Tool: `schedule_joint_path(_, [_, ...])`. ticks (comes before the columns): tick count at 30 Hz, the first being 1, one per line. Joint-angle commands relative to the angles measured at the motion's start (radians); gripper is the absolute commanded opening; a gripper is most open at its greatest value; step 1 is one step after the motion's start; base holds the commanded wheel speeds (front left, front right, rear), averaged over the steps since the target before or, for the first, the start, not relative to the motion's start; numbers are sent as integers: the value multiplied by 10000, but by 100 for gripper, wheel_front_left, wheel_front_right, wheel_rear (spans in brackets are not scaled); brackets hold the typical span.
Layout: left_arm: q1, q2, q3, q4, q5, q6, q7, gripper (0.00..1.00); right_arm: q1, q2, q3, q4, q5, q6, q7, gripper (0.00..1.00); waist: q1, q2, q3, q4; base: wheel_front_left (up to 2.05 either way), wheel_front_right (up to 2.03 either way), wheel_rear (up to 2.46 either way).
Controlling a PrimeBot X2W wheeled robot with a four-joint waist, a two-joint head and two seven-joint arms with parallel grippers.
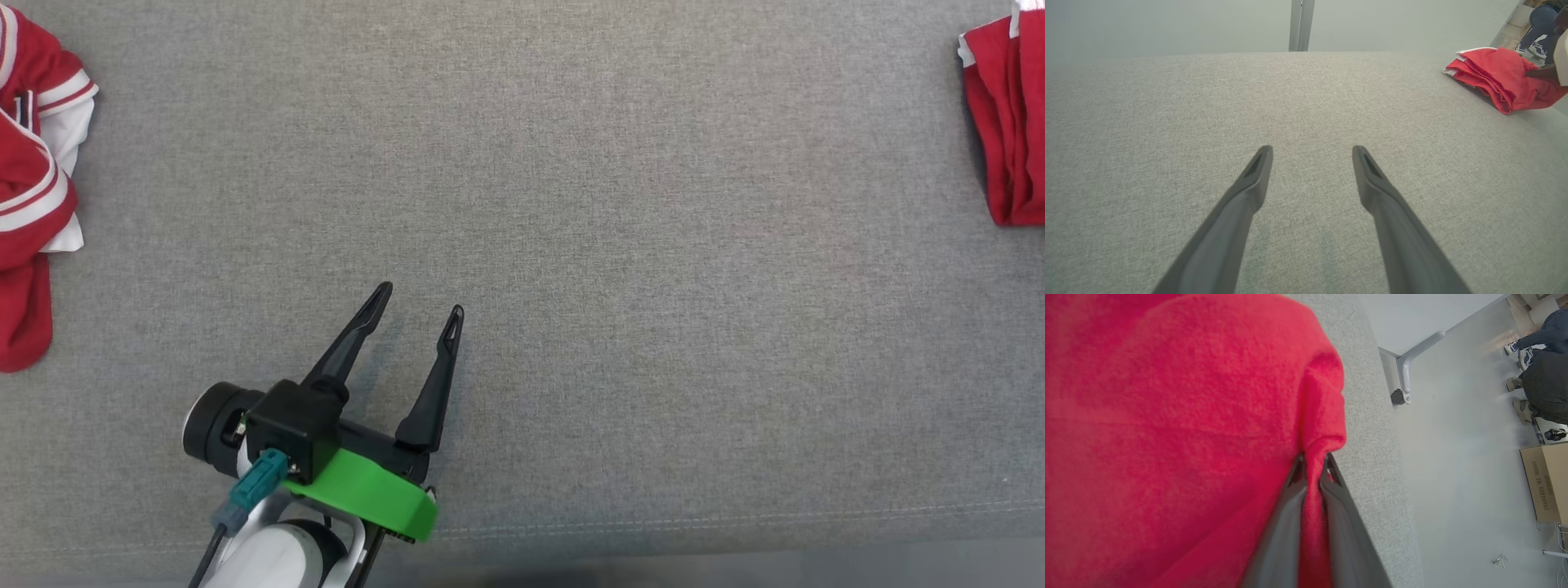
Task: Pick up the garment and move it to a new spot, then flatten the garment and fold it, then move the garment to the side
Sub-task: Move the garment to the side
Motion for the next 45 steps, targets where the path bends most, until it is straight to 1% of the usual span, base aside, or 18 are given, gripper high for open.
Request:
schedule_joint_path(1, [-157, 89, -10, -79, 91, 43, 47, 100, -77, -67, -58, -86, 84, -18, -164, 69, 0, -1, 108, -63, 0, 0, 0])
schedule_joint_path(2, [-180, 90, -22, -109, 99, 52, 54, 100, -45, -79, -93, -94, 84, -18, -213, 100, 0, -1, 128, -70, 0, 0, 0])
schedule_joint_path(7, [-319, -19, -120, 21, 84, -29, 45, 100, 260, 65, -427, -206, 189, -18, -701, 100, 0, -1, -16, 22, 0, 0, 0])
schedule_joint_path(8, [-371, -60, -93, 130, 125, 47, -64, 100, 412, 245, -705, -311, 497, -18, -1177, 100, 0, -1, -207, 118, 0, 0, 0])
schedule_joint_path(11, [-234, -115, 23, 386, 1, 207, -90, 100, 700, 650, -977, -470, 1148, -18, -1912, 100, 0, -1, -558, 182, 0, 0, 0])
schedule_joint_path(13, [-124, -185, 141, 554, -121, 322, -137, 100, 875, 1115, -991, -632, 1924, -18, -2421, 100, 0, -1, -865, 217, 0, 0, 0])
schedule_joint_path(14, [-83, -175, 186, 665, -167, 352, -156, 100, 1027, 1338, -872, -767, 2304, -17, -2639, 100, 0, -1, -1053, 235, 0, 0, 0])
schedule_joint_path(17, [42, -243, 396, 934, -339, 544, -295, 100, 1527, 1733, -283, -1354, 3329, -18, -3101, 100, 0, -1, -1574, 229, 0, 0, 0])
schedule_joint_path(20, [265, -365, 790, 1349, -533, 900, -523, 100, 2205, 1975, 285, -2087, 4336, -17, -3436, 100, 0, -1, -2220, 218, 0, 0, 0])
schedule_joint_path(23, [352, -517, 1051, 1853, -760, 1092, -749, 100, 3030, 1954, 773, -2797, 5242, -18, -3581, 100, 0, -1, -2915, 305, 0, 0, 0])
schedule_joint_path(27, [428, -678, 1268, 2612, -1023, 1291, -749, 100, 4185, 1885, 1202, -3688, 5973, -17, -3641, 100, 0, -1, -3898, 570, 0, 0, 0])
schedule_joint_path(31, [402, -749, 1465, 3276, -1243, 1395, -691, 100, 5150, 2139, 1385, -4656, 6404, -15, -3595, 100, 0, -1, -4627, 671, 0, 0, 0])
schedule_joint_path(34, [391, -770, 1596, 3639, -1402, 1472, -676, 100, 5724, 2537, 1461, -5426, 6603, -17, -3461, 100, 0, -1, -4878, 641, 0, 0, 0])
schedule_joint_path(35, [391, -770, 1596, 3639, -1402, 1472, -676, 100, 5724, 2537, 1461, -5426, 6603, -17, -3461, 100, 0, -1, -4878, 641, 0, 0, 0])
schedule_joint_path(40, [490, -711, 1705, 4103, -1491, 1411, -871, 100, 6625, 3292, 1339, -6388, 6674, -15, -3369, 100, 0, -1, -5174, 596, 0, 0, 0])
schedule_joint_path(45, [591, -529, 1798, 4421, -1475, 1235, -1304, 100, 7471, 3940, 1199, -6978, 6333, -15, -3267, 100, 0, -1, -5365, 558, 0, 0, 0])
